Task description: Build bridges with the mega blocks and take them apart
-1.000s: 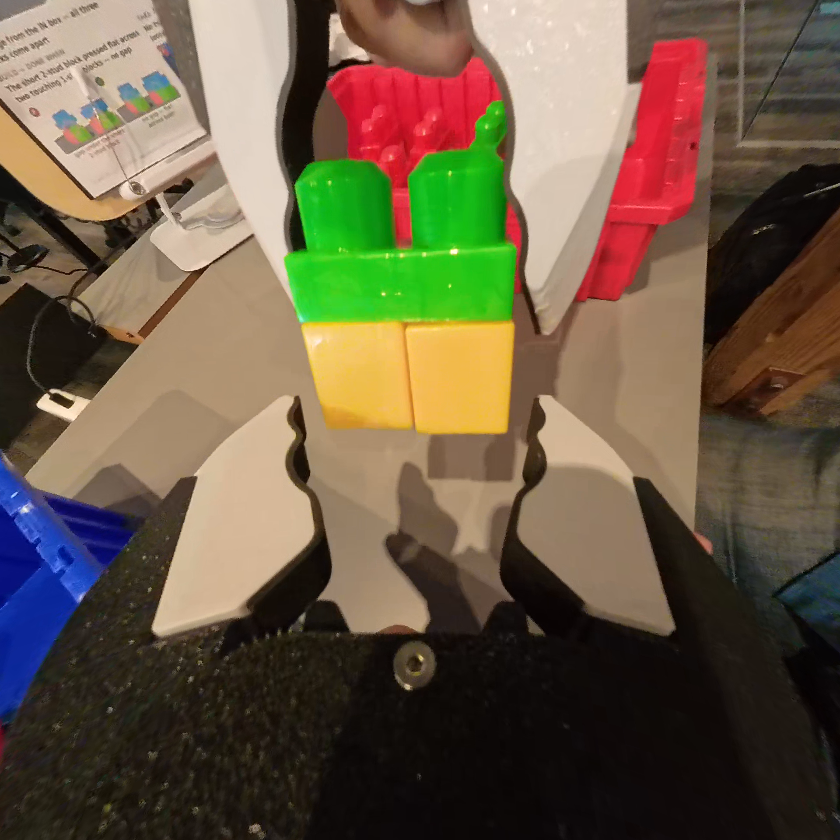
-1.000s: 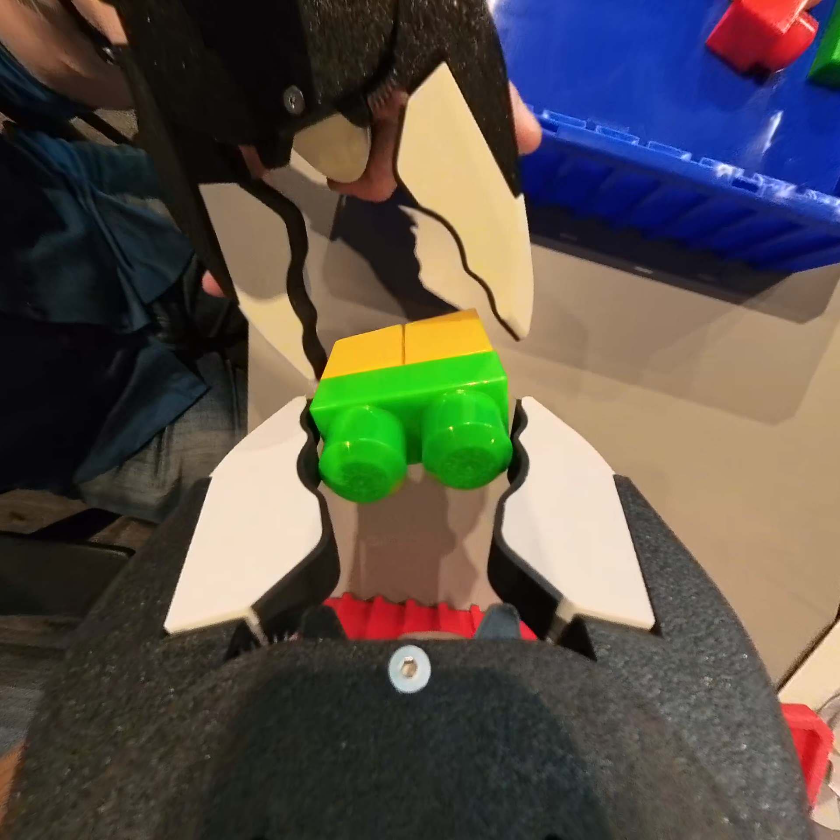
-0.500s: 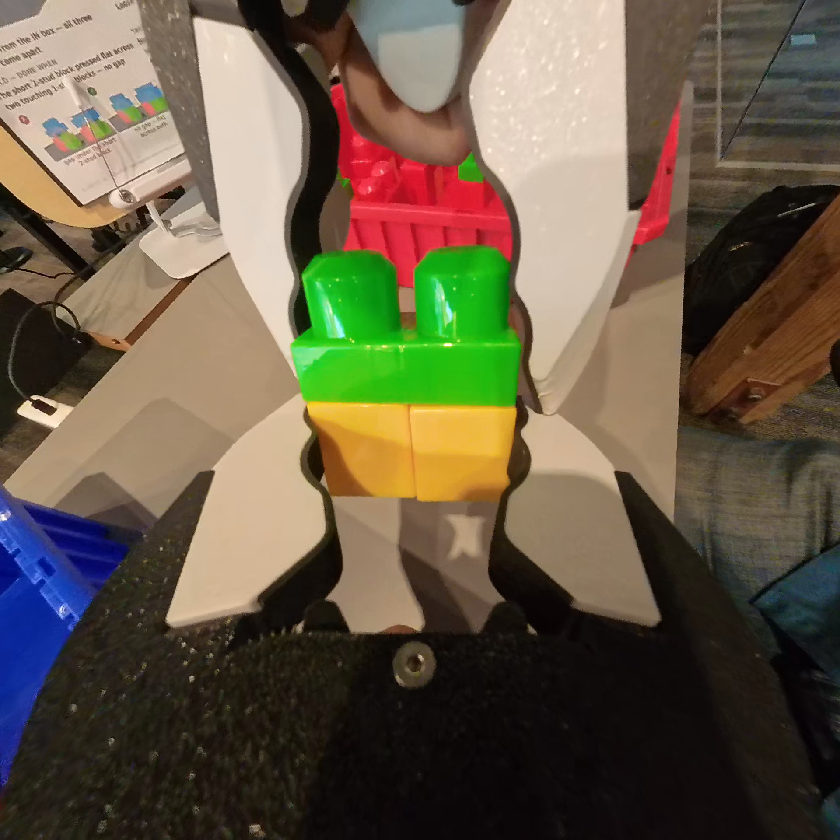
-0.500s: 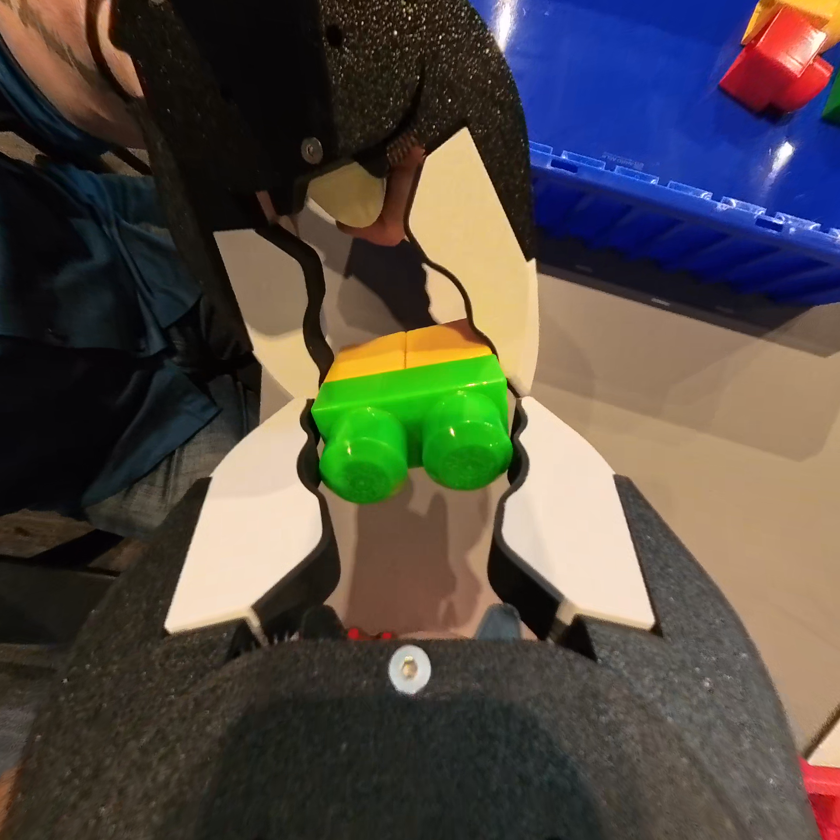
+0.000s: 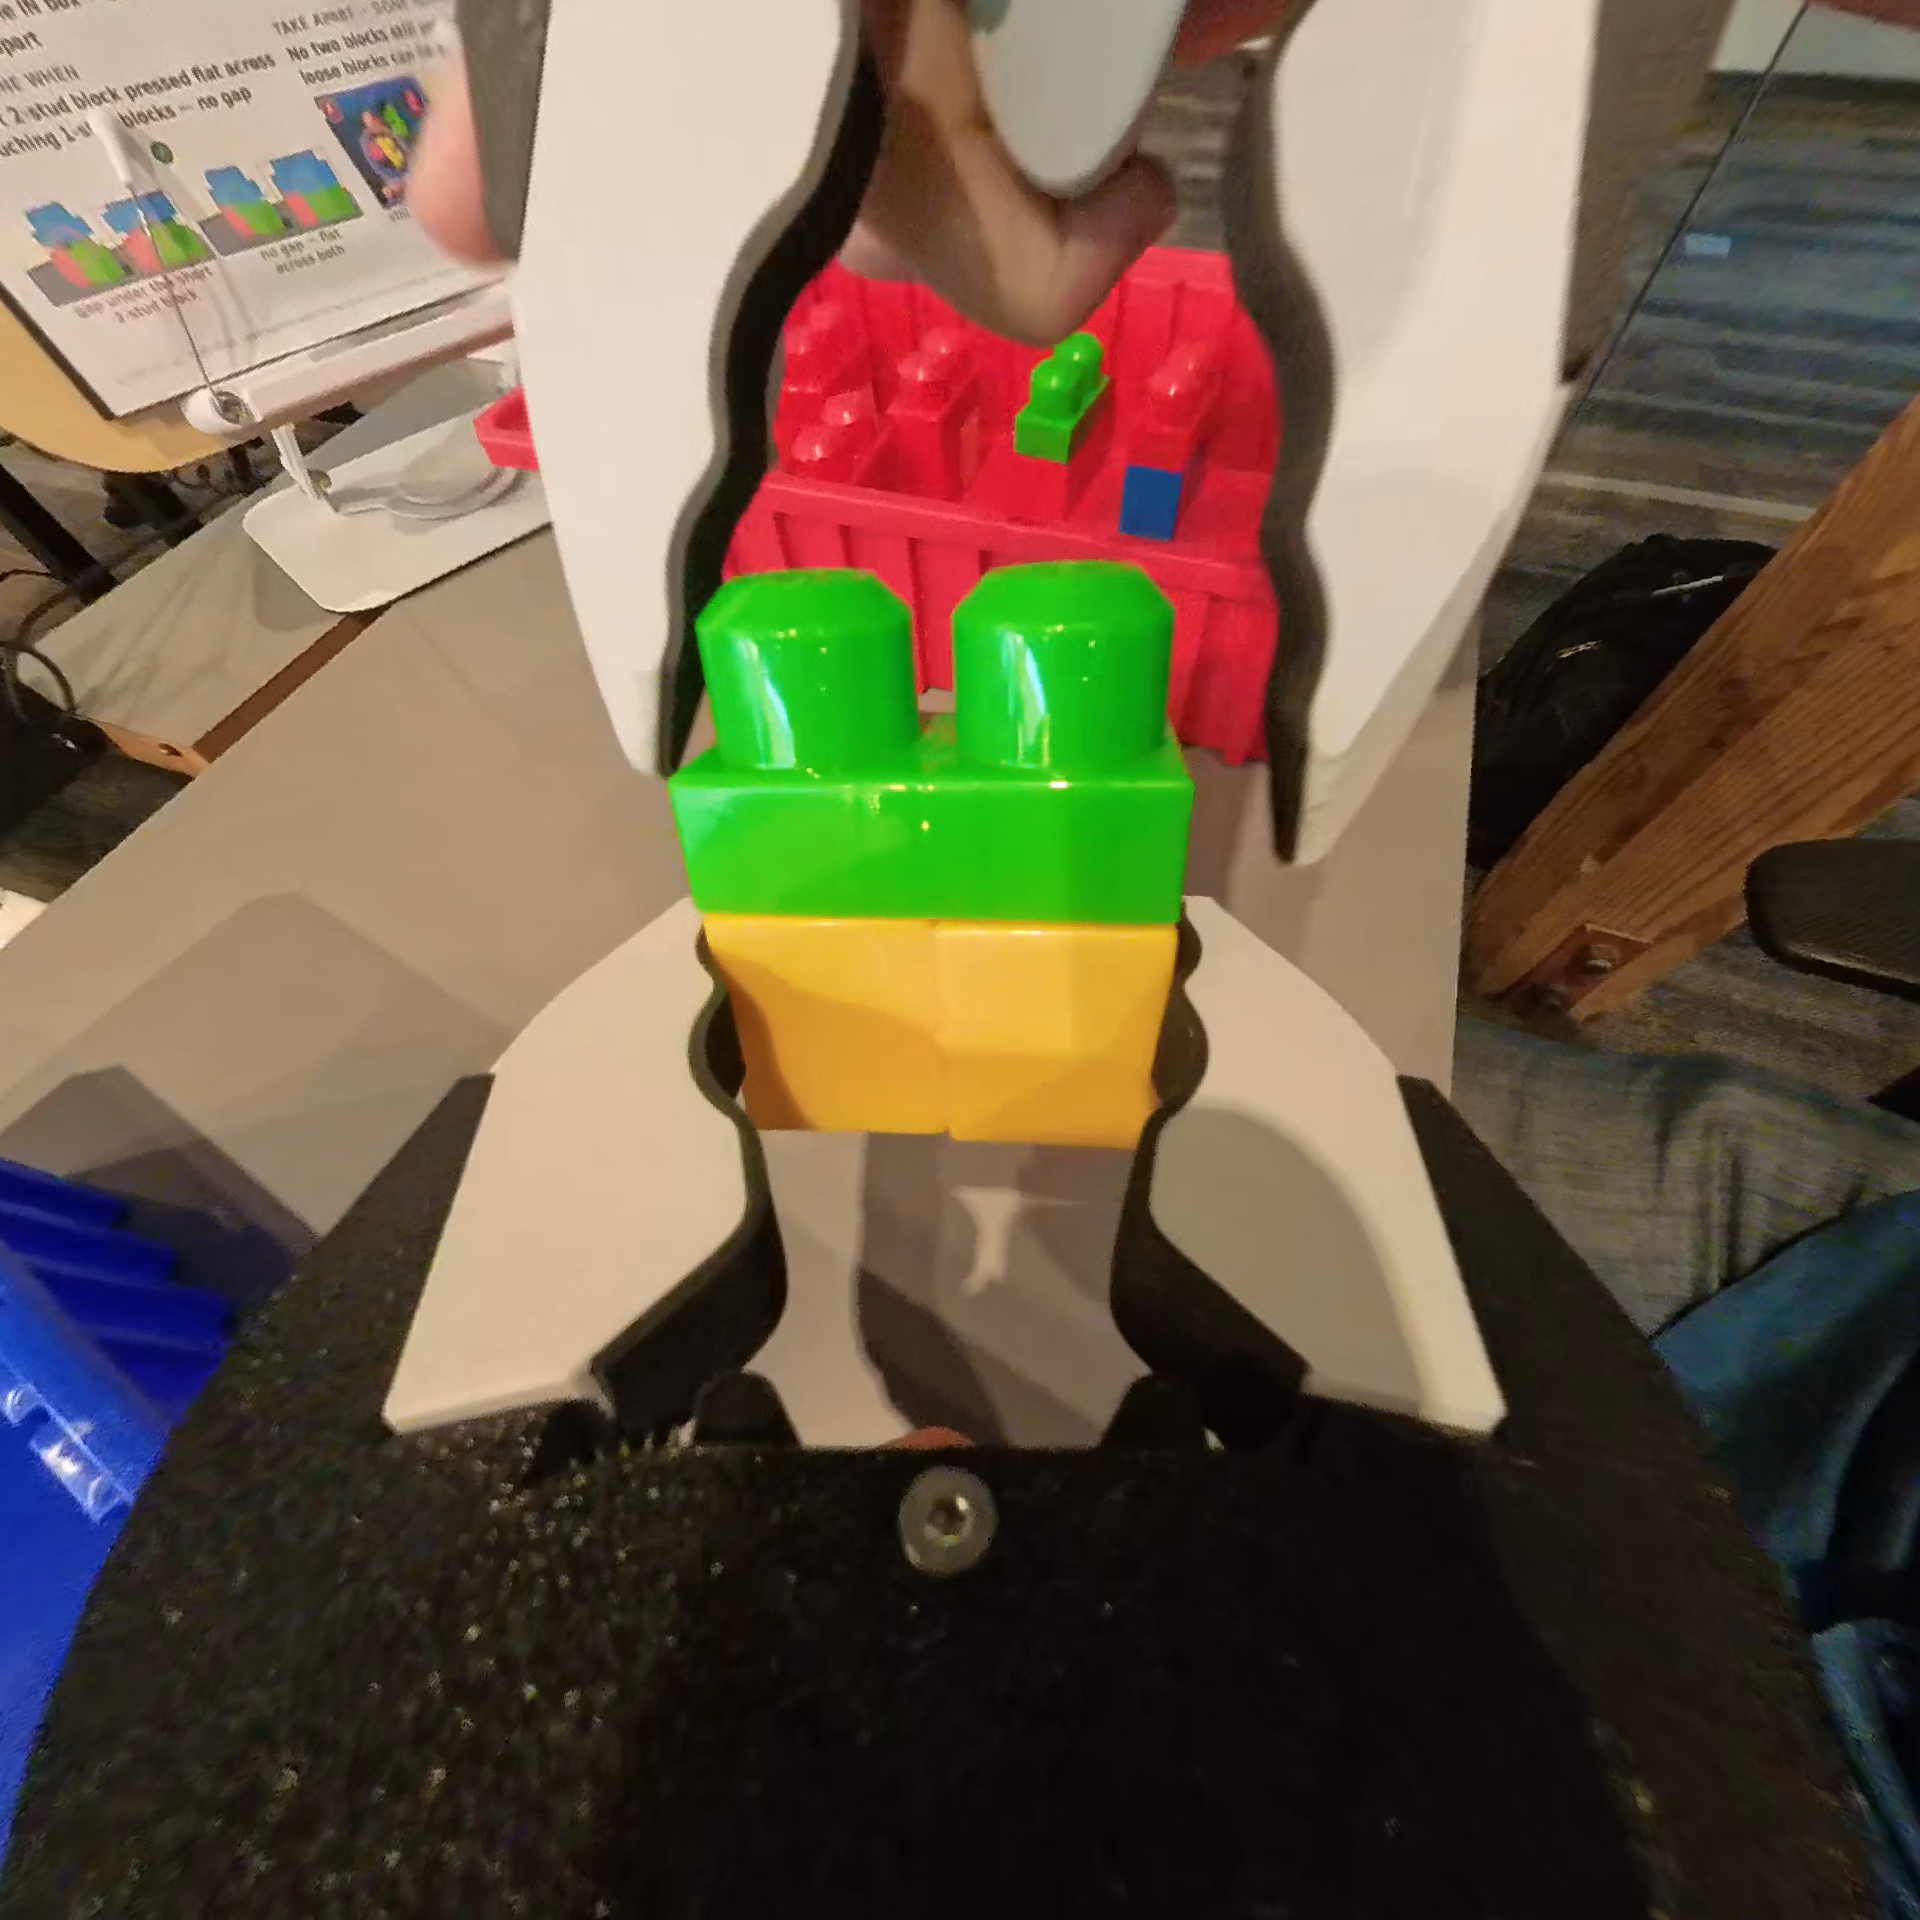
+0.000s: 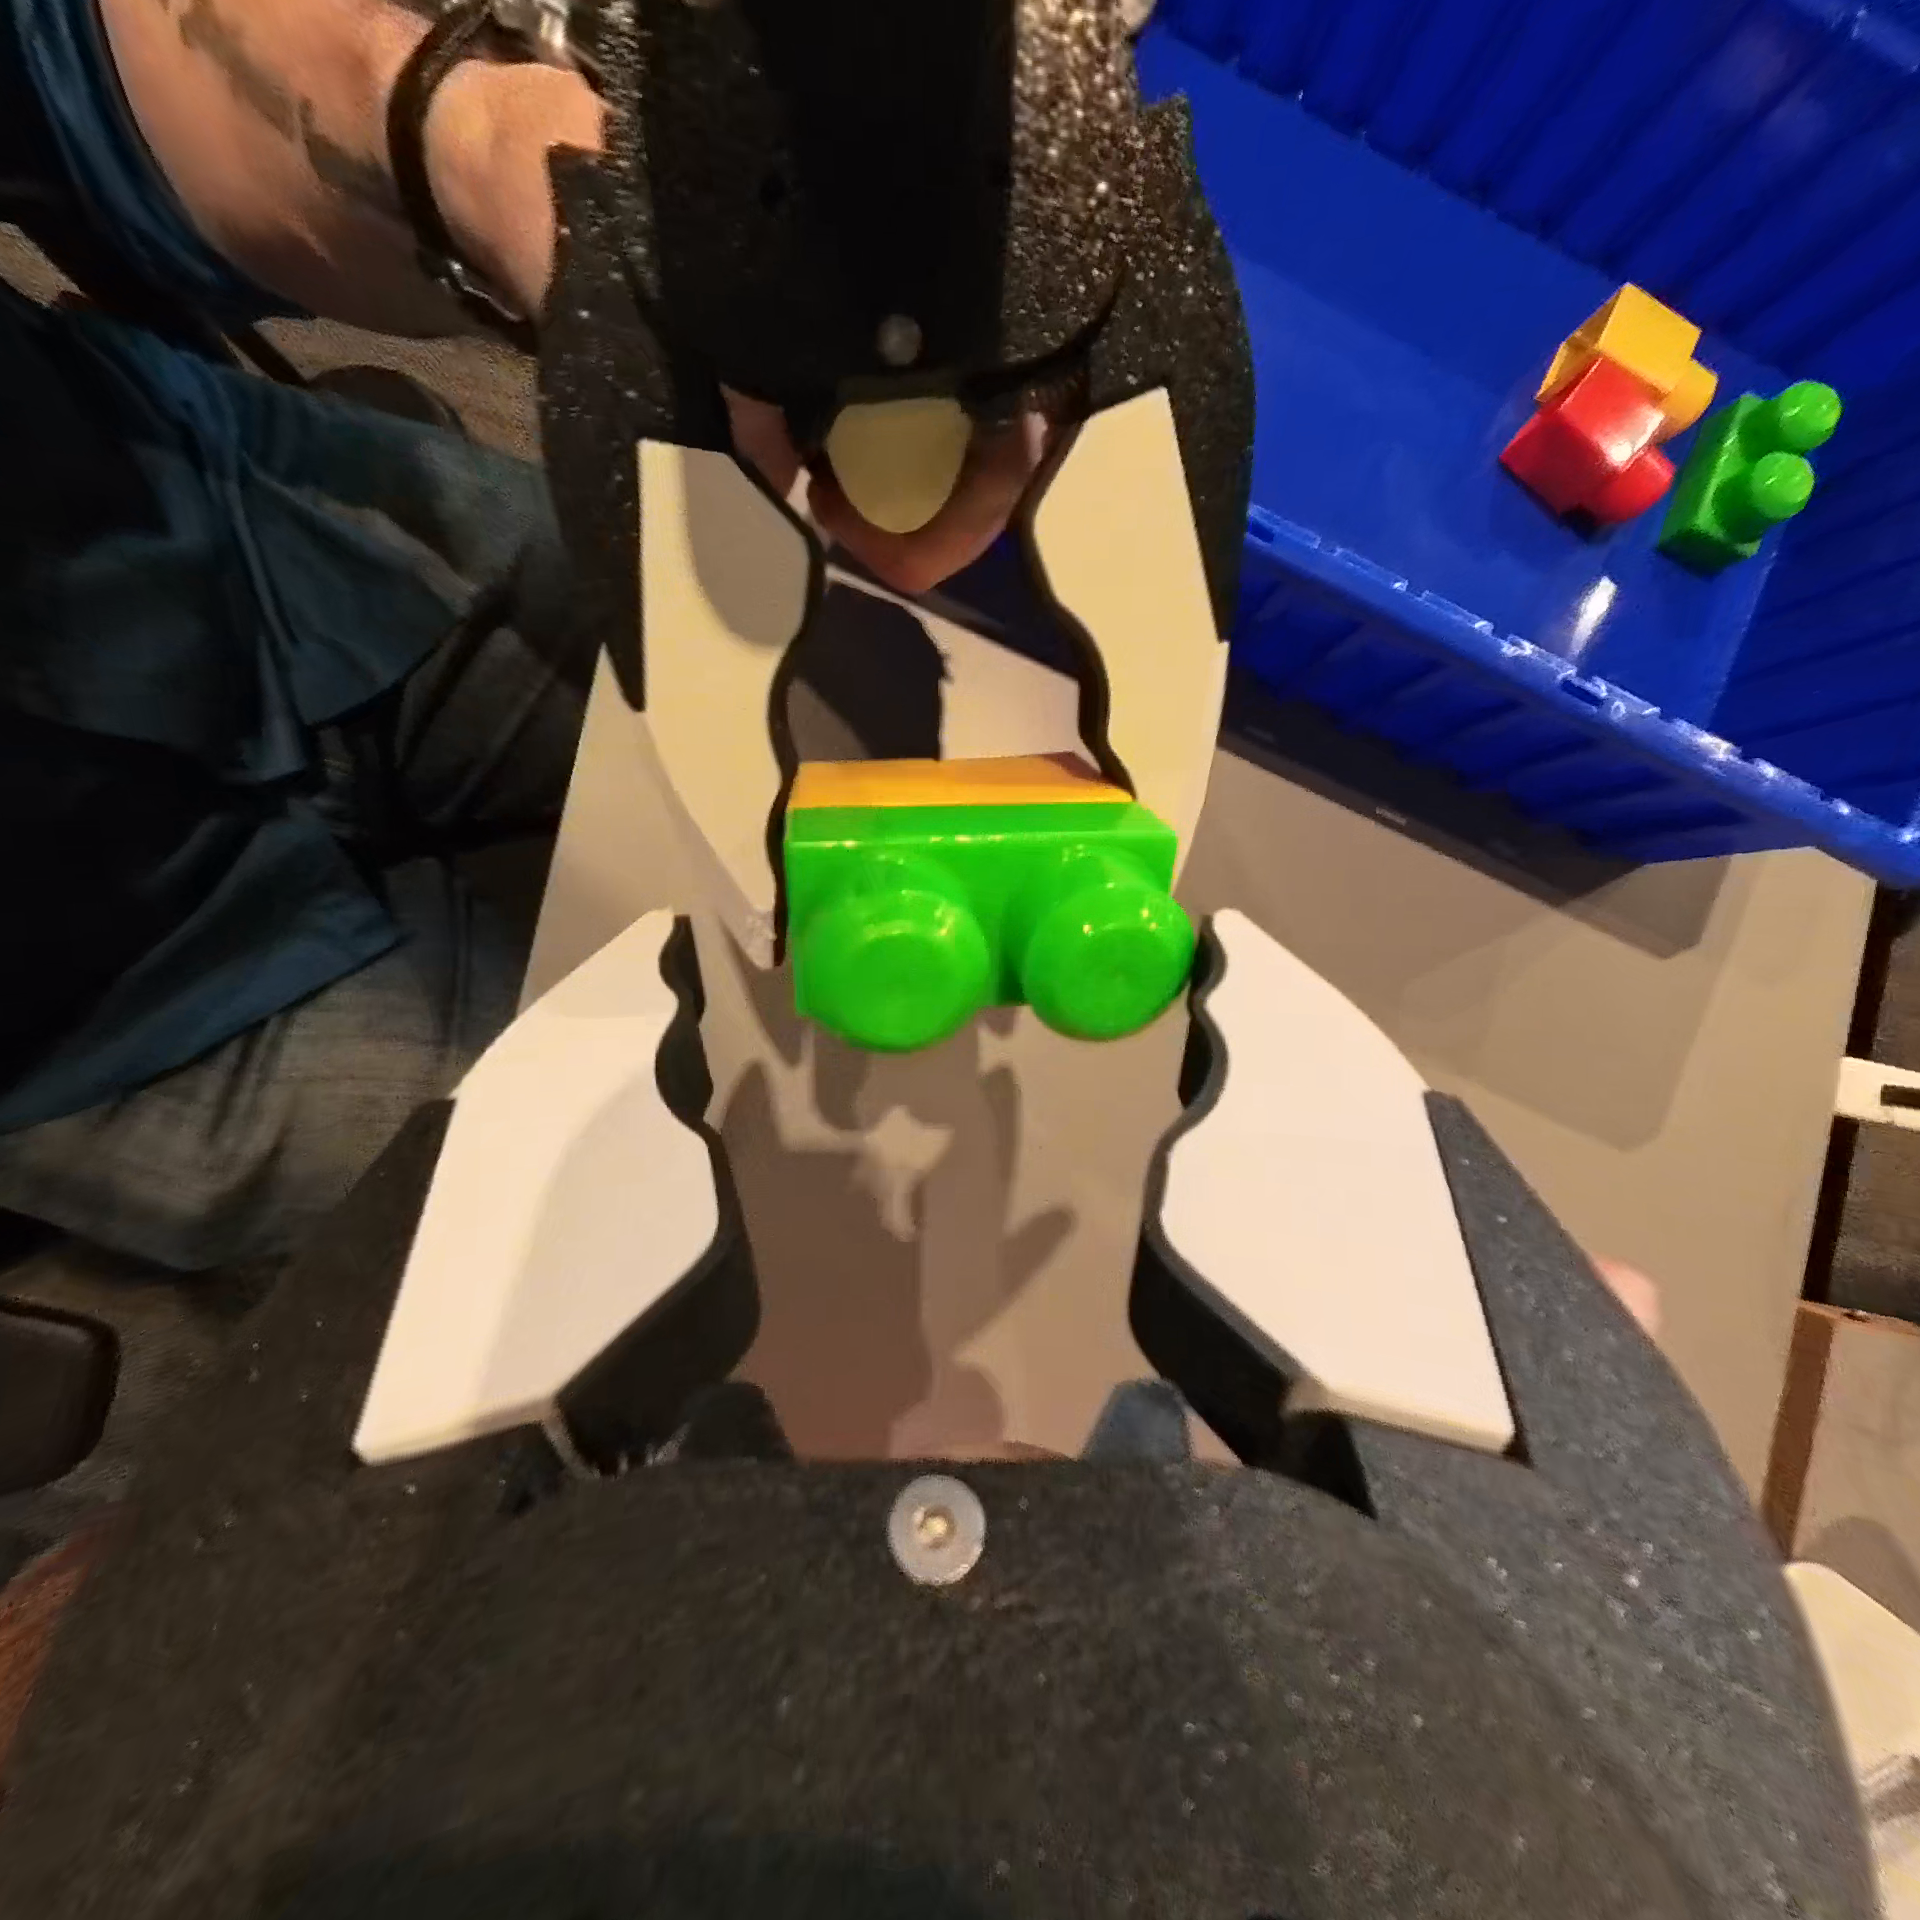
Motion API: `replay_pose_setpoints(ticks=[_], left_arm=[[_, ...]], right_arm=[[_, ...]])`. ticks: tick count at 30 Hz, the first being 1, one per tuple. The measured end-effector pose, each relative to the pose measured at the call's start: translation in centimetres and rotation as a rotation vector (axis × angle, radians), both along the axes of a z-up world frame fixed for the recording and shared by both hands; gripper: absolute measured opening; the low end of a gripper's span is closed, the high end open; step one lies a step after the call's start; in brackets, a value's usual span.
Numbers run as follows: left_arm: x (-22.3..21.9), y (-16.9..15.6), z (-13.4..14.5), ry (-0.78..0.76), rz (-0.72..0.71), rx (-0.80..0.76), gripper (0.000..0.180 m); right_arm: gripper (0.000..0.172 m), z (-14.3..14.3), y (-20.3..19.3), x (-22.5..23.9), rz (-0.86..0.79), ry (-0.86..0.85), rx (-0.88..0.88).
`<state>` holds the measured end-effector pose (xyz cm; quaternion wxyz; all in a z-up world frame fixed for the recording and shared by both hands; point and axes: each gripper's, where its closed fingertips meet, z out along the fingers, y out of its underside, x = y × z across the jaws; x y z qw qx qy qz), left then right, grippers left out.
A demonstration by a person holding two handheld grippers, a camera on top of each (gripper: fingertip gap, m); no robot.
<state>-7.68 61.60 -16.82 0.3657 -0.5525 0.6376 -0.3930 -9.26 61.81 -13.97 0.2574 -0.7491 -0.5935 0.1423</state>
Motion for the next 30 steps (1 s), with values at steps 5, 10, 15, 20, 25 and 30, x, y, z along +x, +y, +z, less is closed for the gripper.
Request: replay_pose_setpoints(ticks=[5, 10, 15, 20, 25, 30], left_arm=[[0.1, -0.2, -0.2, 0.011, -0.023, -0.015, 0.078], [0.4, -0.7, 0.1, 0.006, -0.044, -0.005, 0.078], [0.4, -1.1, -0.3, 0.024, -0.077, 0.021, 0.078], [0.3, -1.3, -0.8, 0.049, -0.099, 0.004, 0.078], [0.2, -1.4, -0.7, 0.051, -0.110, 0.001, 0.078], [0.2, -1.5, -0.7, 0.051, -0.114, -0.007, 0.078]], right_arm=[[0.090, 0.4, -0.2, 0.3, 0.003, -0.009, -0.010], [0.090, -0.9, -0.2, -0.1, 0.003, -0.051, -0.041], [0.080, -1.4, -0.6, -0.1, 0.026, -0.059, -0.075], [0.079, -1.9, -0.7, 0.1, 0.010, -0.086, -0.082], [0.079, -1.7, -0.7, 0.0, 0.000, -0.062, -0.088], [0.079, -1.5, -0.8, -0.1, -0.026, -0.022, -0.100]])
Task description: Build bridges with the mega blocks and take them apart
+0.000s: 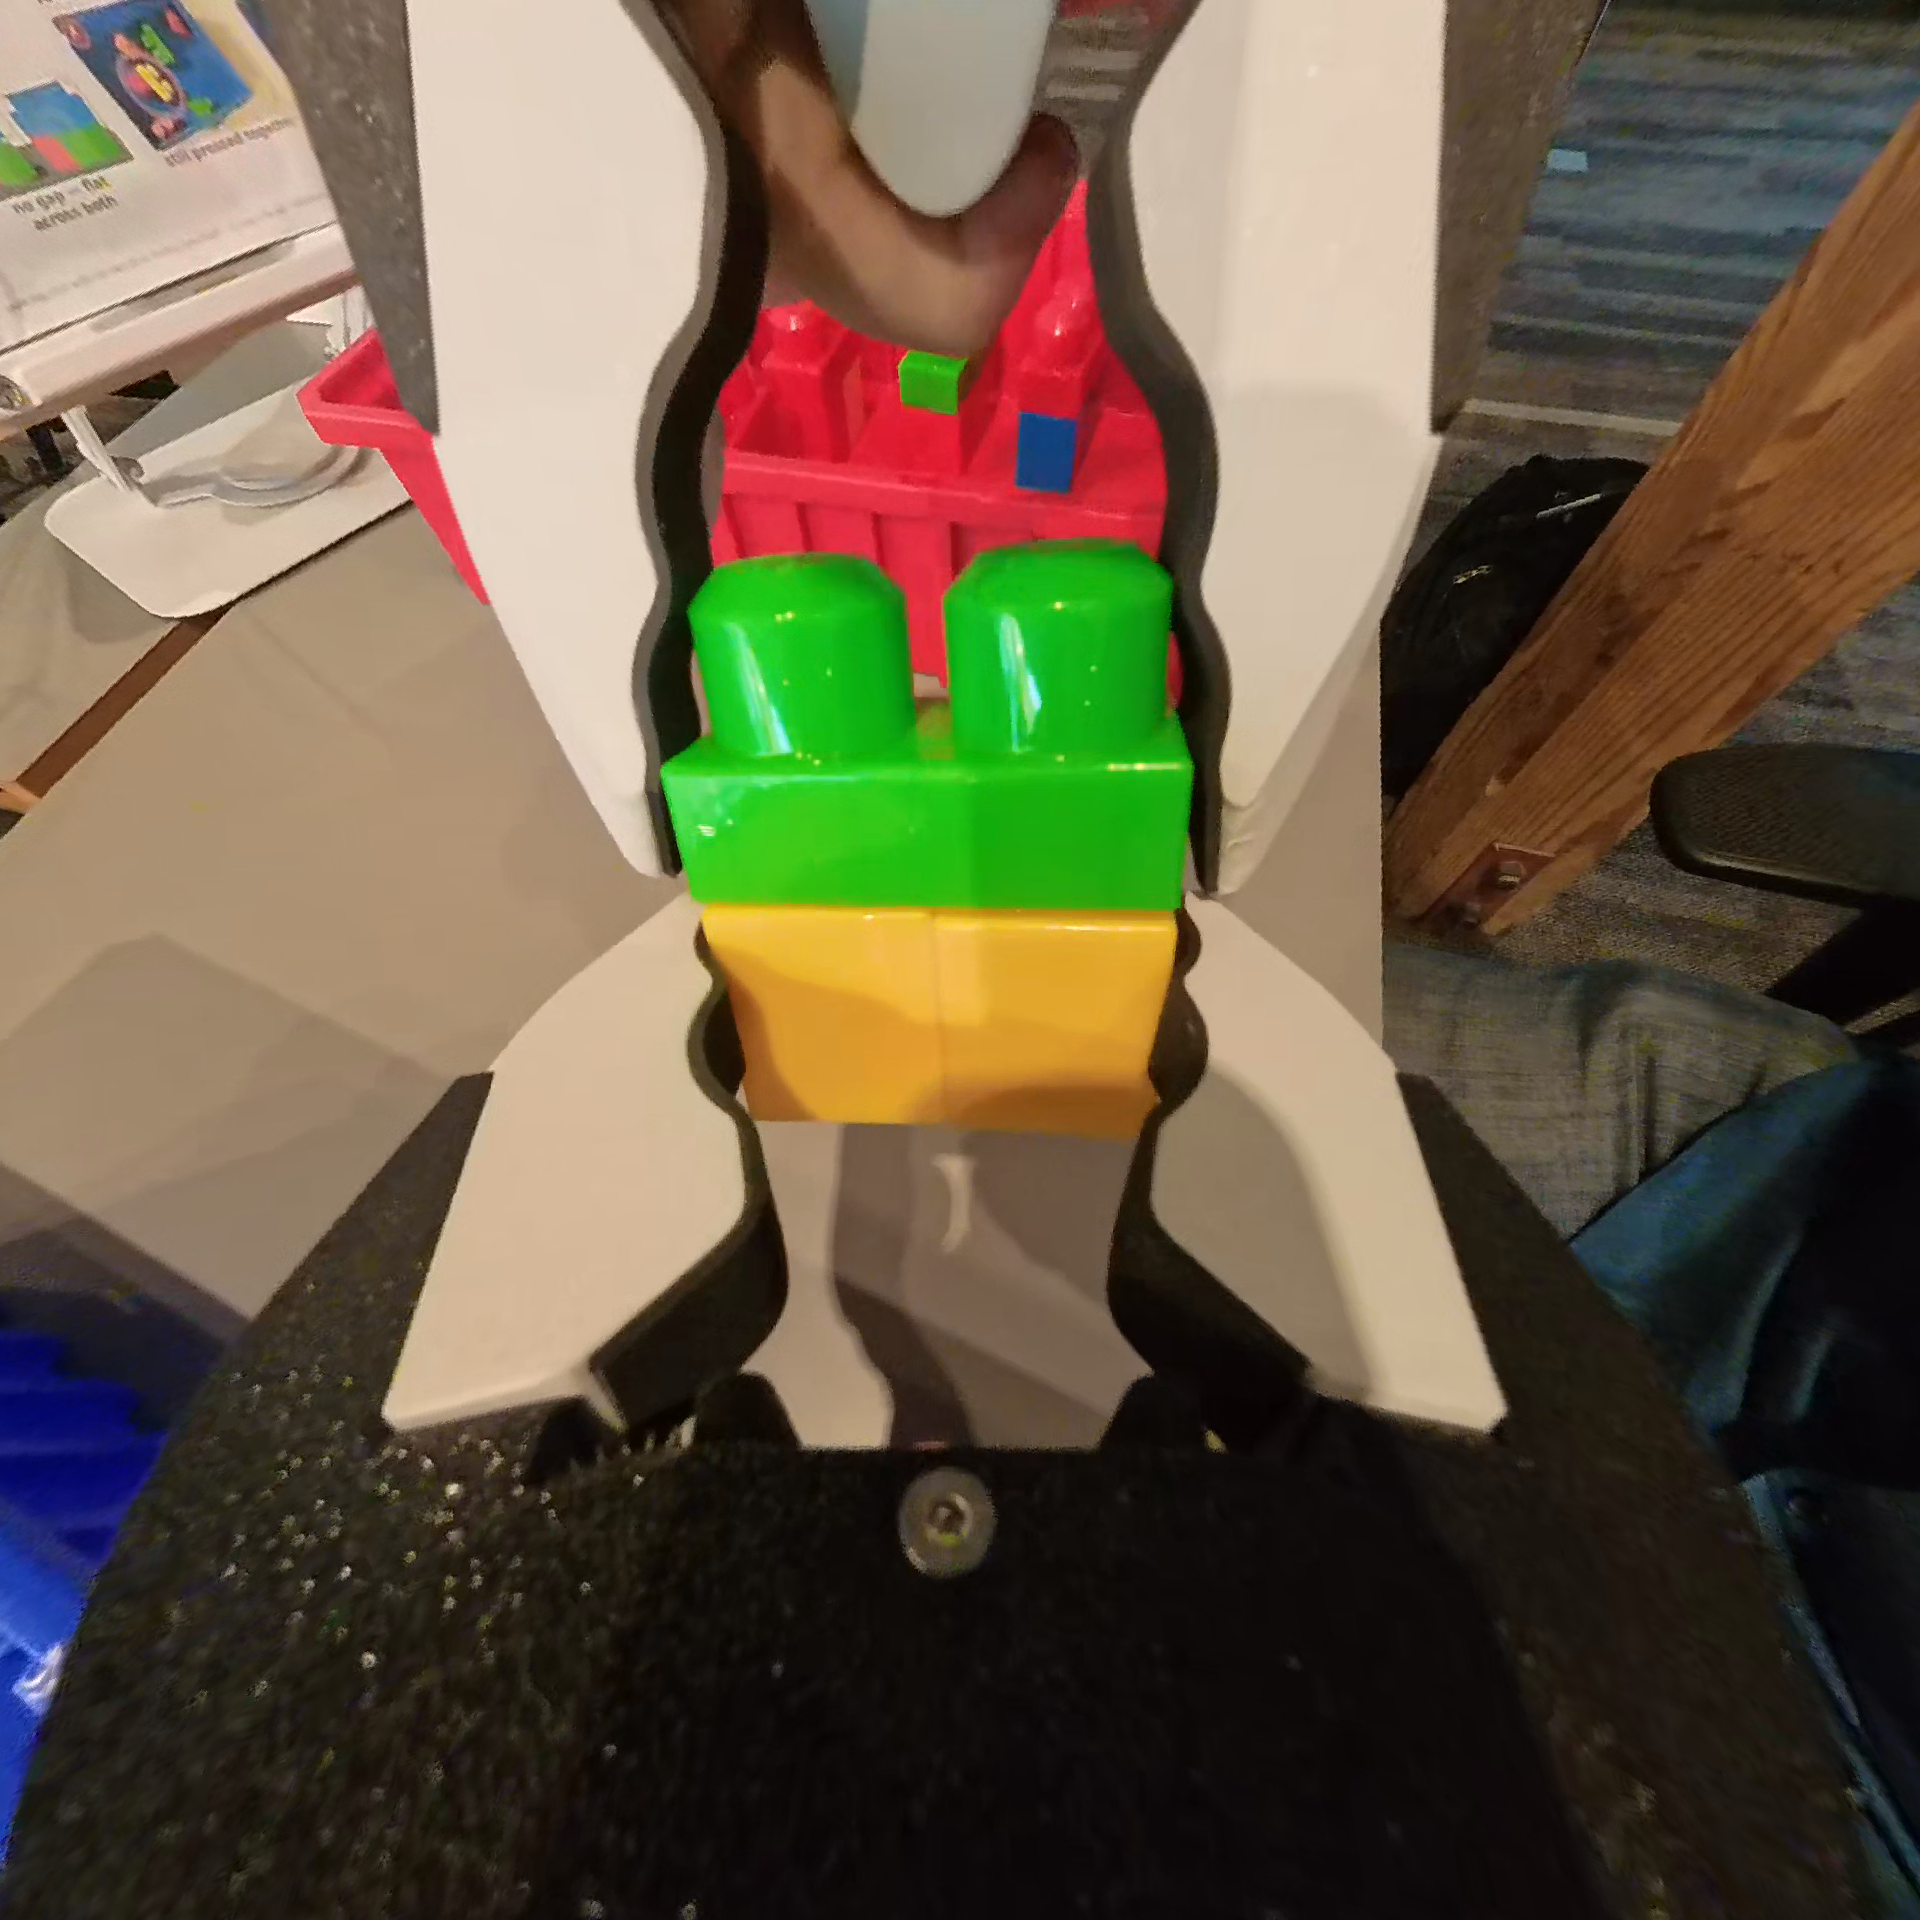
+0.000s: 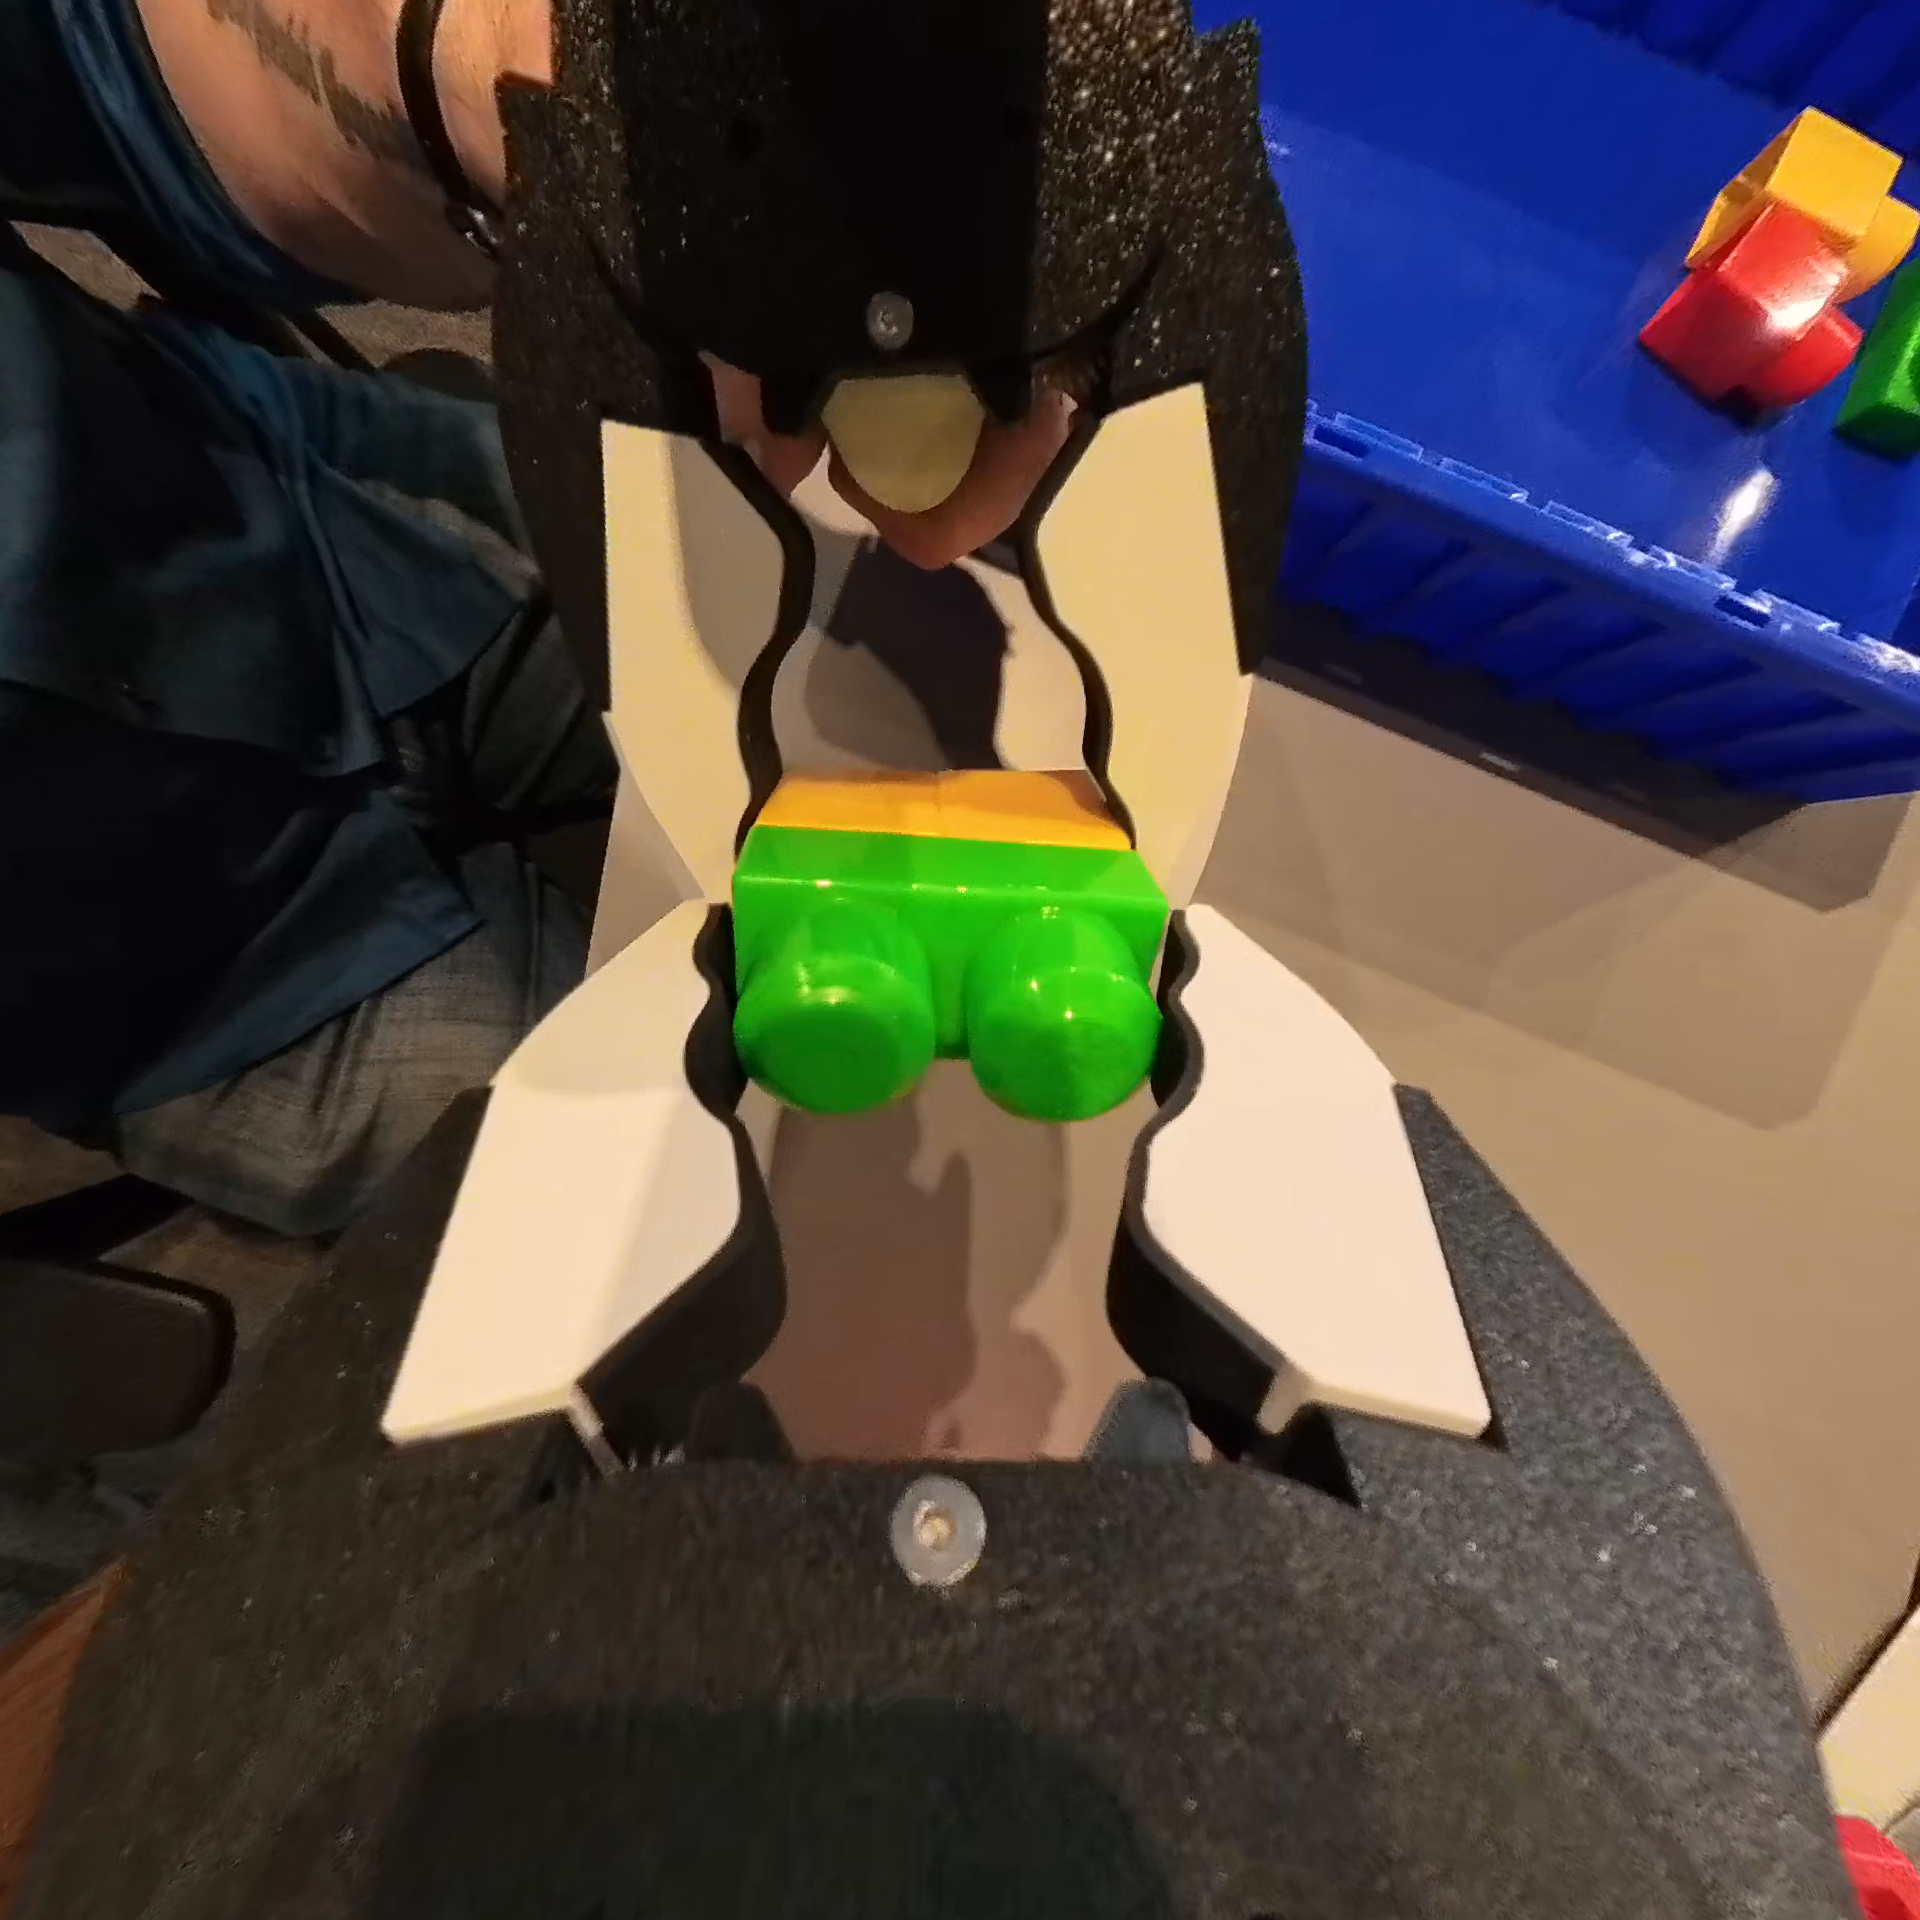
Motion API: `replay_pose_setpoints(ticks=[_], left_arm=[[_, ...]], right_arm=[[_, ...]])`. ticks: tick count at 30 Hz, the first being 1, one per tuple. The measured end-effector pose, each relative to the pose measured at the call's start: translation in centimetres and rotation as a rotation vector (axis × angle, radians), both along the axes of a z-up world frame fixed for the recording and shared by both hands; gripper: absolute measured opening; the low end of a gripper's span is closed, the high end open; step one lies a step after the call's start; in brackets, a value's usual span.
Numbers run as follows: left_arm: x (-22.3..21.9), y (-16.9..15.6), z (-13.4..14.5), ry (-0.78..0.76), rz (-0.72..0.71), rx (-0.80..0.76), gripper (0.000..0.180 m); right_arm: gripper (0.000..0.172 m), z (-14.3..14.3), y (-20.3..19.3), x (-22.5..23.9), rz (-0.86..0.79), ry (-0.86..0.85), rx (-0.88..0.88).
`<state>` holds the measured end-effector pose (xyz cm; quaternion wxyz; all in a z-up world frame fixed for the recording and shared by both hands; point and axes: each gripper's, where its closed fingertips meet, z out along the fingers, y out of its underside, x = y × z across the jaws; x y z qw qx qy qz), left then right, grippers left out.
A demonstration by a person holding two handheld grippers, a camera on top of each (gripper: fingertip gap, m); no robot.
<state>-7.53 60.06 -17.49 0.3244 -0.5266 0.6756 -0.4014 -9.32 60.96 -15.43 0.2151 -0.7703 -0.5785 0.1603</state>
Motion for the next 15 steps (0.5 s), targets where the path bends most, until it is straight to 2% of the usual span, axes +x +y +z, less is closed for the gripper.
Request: replay_pose_setpoints(ticks=[5, 7, 8, 10, 12, 15], left_arm=[[-0.1, 0.0, -0.6, 0.037, 0.001, 0.009, 0.078], [-0.5, 1.5, -2.1, 0.086, 0.042, 0.032, 0.078], [-0.6, 1.2, -1.5, 0.046, 0.018, -0.047, 0.078], [-0.9, 1.7, -0.5, 0.038, 0.045, -0.021, 0.078], [-1.0, 1.2, 0.6, 0.012, 0.035, -0.016, 0.078], [-0.9, 1.5, 0.1, 0.031, 0.047, -0.004, 0.078]], right_arm=[[0.078, 0.8, 0.0, 0.9, -0.026, 0.013, 0.012], [0.078, 3.7, 0.4, 2.2, -0.062, 0.099, 0.039], [0.078, 4.7, 0.8, 3.3, -0.080, 0.086, 0.075], [0.078, 5.9, 0.9, 4.6, -0.103, 0.083, 0.097], [0.078, 6.1, 1.0, 5.4, -0.117, 0.067, 0.105], [0.078, 5.5, 1.1, 5.6, -0.124, 0.057, 0.094]])
